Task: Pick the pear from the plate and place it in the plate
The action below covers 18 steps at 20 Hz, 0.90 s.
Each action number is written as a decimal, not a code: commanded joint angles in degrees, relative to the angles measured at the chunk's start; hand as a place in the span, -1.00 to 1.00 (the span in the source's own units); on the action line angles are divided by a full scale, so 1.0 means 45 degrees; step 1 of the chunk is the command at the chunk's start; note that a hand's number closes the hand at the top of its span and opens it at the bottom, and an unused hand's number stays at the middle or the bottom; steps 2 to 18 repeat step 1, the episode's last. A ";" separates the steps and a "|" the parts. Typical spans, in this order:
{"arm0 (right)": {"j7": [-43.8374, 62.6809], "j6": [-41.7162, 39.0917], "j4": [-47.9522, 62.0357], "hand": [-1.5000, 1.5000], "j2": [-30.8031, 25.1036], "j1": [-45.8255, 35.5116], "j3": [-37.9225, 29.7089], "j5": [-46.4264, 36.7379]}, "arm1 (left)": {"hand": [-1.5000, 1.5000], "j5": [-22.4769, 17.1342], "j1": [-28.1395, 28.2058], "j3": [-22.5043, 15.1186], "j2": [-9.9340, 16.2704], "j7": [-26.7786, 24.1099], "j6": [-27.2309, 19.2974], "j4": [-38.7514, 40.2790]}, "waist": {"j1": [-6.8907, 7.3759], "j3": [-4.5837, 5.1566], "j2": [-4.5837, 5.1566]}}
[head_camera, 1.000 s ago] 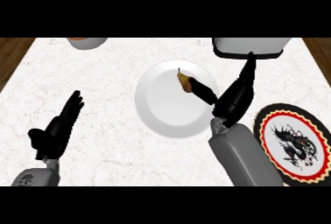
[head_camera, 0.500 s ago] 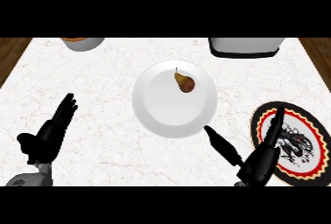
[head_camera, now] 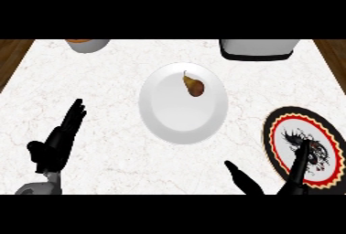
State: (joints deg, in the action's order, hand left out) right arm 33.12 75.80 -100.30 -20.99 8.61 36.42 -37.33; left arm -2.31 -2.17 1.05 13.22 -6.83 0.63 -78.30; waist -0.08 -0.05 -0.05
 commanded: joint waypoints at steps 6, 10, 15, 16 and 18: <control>-0.1326 0.2141 -0.0107 -1.00 -0.0783 0.0854 0.0752 0.1141 | 0.00 -0.0127 -0.0304 0.0331 0.0240 0.0735 0.0132 -0.0279 | -0.0017 -0.0008 -0.0005; -0.1326 0.2141 -0.0107 -1.00 -0.0783 0.0854 0.0752 0.1141 | 0.00 -0.0127 -0.0304 0.0331 0.0240 0.0735 0.0132 -0.0279 | -0.0017 -0.0008 -0.0005; -0.1326 0.2141 -0.0107 -1.00 -0.0783 0.0854 0.0752 0.1141 | 0.00 -0.0127 -0.0304 0.0331 0.0240 0.0735 0.0132 -0.0279 | -0.0017 -0.0008 -0.0005; -0.1326 0.2141 -0.0107 -1.00 -0.0783 0.0854 0.0752 0.1141 | 0.00 -0.0127 -0.0304 0.0331 0.0240 0.0735 0.0132 -0.0279 | -0.0017 -0.0008 -0.0005; -0.1326 0.2141 -0.0107 -1.00 -0.0783 0.0854 0.0752 0.1141 | 0.00 -0.0127 -0.0304 0.0331 0.0240 0.0735 0.0132 -0.0279 | -0.0017 -0.0008 -0.0005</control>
